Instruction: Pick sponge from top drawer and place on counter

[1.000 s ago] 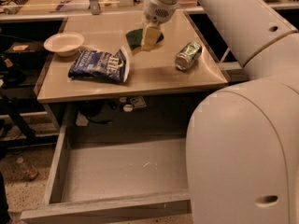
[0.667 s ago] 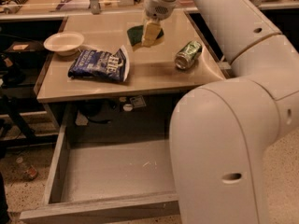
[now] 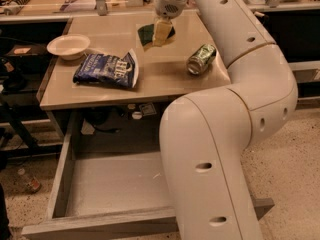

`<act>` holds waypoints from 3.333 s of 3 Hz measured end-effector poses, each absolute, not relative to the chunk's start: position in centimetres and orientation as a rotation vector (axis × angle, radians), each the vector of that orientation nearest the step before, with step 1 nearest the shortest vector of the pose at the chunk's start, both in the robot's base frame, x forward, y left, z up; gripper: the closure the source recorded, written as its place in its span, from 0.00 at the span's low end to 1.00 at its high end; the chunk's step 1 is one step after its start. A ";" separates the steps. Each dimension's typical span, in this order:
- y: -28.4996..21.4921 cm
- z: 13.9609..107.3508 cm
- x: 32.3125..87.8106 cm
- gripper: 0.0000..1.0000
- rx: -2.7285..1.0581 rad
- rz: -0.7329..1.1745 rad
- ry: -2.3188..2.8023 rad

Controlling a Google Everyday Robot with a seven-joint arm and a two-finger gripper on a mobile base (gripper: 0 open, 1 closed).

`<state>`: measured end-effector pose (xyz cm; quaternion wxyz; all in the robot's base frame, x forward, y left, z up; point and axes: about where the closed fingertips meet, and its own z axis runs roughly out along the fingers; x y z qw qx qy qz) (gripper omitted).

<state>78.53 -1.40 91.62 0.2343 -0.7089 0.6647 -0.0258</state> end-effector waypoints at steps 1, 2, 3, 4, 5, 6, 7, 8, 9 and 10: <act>-1.7 91.1 79.5 1.00 -1.950 -0.101 1.833; -3.4 90.5 80.0 1.00 -1.929 -0.123 1.872; -5.9 90.3 80.1 1.00 -1.902 -0.158 1.926; -7.0 89.5 80.4 1.00 -1.890 -0.163 1.955; -6.3 88.3 80.7 1.00 -1.901 -0.139 1.949; -4.6 87.2 81.1 1.00 -1.927 -0.109 1.924; -2.6 86.2 81.4 1.00 -1.963 -0.086 1.893; -1.4 85.5 81.5 1.00 -1.984 -0.070 1.873; -0.8 85.1 81.8 1.00 -2.000 -0.075 1.856; -0.8 85.1 81.8 1.00 -1.999 -0.076 1.856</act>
Offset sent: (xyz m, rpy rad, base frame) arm 0.0660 -0.0573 0.0226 -0.0691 0.0346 -0.0810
